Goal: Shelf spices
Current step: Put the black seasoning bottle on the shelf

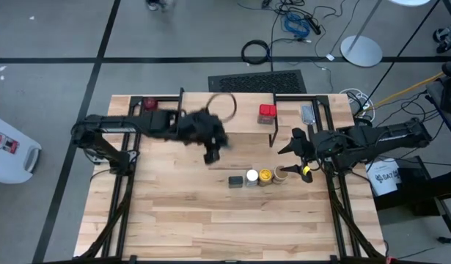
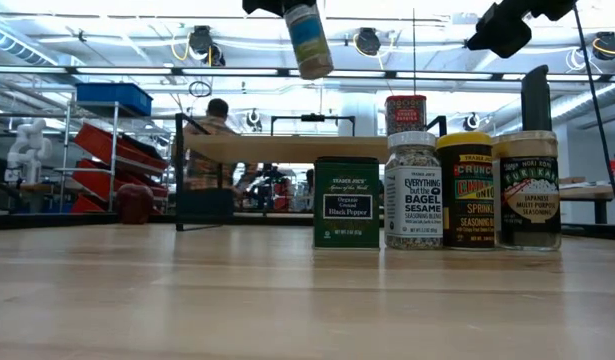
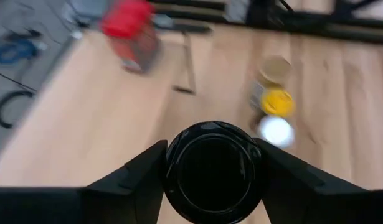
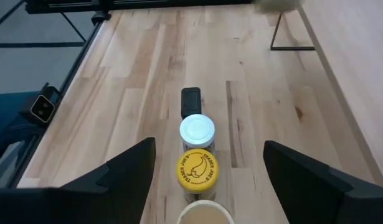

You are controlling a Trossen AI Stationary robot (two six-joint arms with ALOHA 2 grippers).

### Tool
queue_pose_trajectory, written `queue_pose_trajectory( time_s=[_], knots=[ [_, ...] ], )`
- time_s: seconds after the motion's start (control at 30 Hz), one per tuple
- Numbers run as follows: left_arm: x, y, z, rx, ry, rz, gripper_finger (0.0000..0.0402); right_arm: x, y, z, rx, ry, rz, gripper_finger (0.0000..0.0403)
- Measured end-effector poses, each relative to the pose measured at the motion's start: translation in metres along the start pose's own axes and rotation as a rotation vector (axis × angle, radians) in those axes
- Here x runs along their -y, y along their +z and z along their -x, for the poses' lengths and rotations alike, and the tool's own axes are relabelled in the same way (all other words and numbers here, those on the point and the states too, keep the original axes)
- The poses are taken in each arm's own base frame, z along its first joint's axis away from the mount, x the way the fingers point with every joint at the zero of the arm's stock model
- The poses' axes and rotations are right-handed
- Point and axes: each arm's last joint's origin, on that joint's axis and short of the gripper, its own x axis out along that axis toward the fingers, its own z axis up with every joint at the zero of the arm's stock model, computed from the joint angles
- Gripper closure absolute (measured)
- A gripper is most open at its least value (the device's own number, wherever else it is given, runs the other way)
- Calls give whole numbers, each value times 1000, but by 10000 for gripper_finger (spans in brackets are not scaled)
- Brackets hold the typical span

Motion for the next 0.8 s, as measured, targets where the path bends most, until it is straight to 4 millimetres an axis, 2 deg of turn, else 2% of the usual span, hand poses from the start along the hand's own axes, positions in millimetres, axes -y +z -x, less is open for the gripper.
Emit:
queue_pose_trajectory(
  time_s=[0.2,0.33,0.43,0.8],
  knots=[
    [-45,23,12,108,101,22,182,-6,-1,1,3,-4,4,117],
    [-69,33,12,209,125,54,182,-7,-1,1,10,-38,6,117],
    [-82,40,4,274,107,75,182,-7,-1,1,14,-55,-2,117],
    [-102,36,-70,167,-23,94,182,-8,-1,1,14,-56,-7,117]
  ],
)
